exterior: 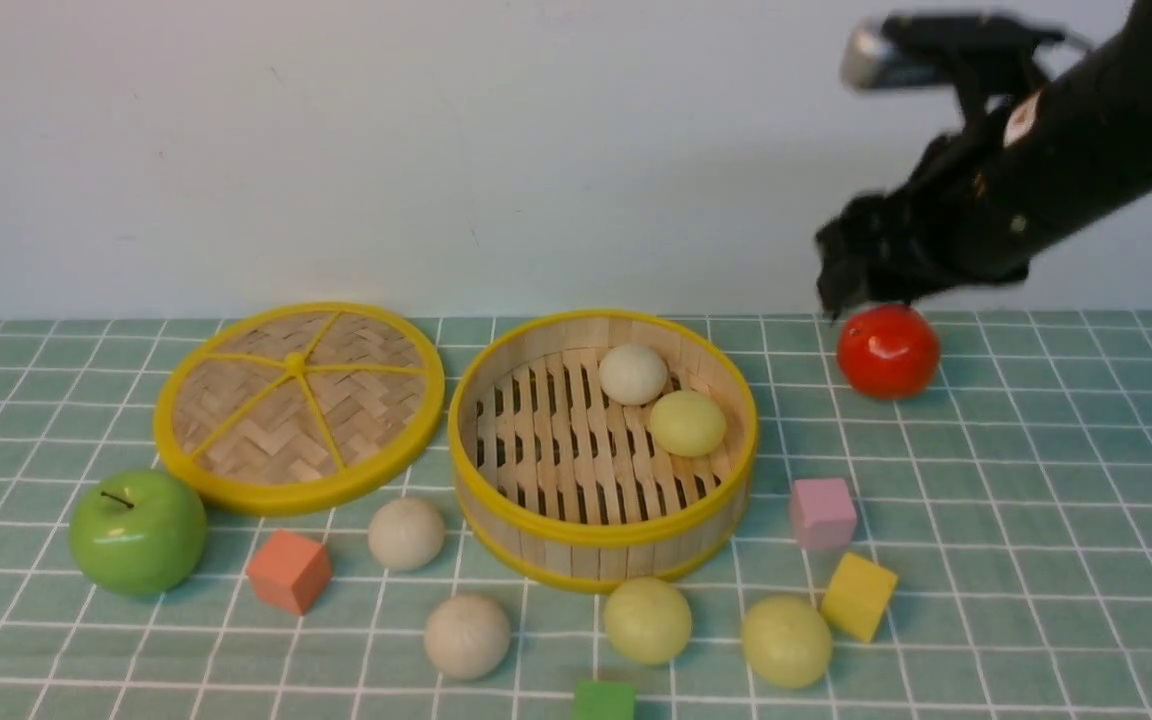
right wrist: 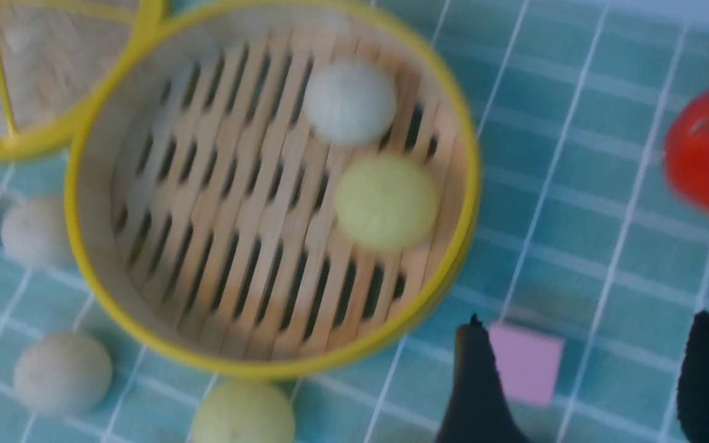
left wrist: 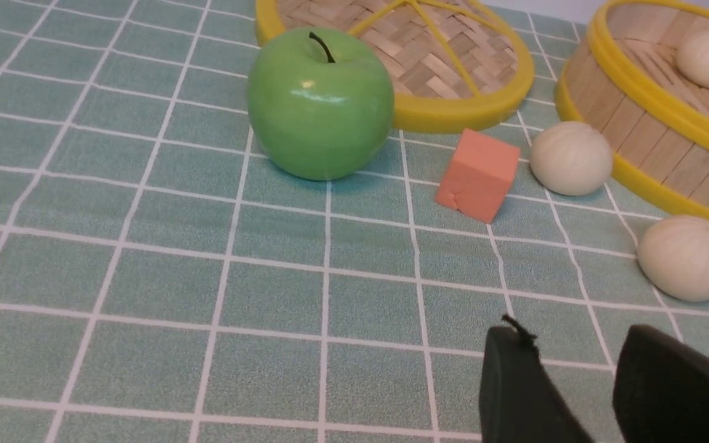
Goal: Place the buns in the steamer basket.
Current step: Use the right arm to grab a steamed stuffed bun
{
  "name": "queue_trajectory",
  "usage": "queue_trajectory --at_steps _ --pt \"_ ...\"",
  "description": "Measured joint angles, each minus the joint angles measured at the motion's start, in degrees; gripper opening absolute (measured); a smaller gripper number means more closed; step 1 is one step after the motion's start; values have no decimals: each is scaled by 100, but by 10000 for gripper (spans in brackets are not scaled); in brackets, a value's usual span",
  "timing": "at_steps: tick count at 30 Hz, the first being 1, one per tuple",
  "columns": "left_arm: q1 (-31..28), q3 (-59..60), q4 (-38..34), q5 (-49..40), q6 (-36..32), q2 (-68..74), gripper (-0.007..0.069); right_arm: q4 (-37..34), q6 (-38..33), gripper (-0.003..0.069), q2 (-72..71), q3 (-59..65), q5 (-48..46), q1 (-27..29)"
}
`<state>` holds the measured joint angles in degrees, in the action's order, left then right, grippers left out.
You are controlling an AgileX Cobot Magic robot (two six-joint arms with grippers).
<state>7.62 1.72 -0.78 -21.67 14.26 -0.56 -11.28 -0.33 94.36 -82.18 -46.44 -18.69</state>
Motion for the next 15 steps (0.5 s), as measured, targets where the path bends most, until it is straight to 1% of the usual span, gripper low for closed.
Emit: queue_trajectory --at_steps 4,7,12,15 --pt "0 0 0 0 0 0 238 -59 77 413 17 836 345 -295" --pt "0 0 0 0 0 0 238 -59 115 412 115 1200 568 -319" --pt "0 0 0 0 0 0 238 -103 130 405 279 1452 545 -318" --pt "0 0 0 0 0 0 238 -112 130 382 286 1523 476 -318"
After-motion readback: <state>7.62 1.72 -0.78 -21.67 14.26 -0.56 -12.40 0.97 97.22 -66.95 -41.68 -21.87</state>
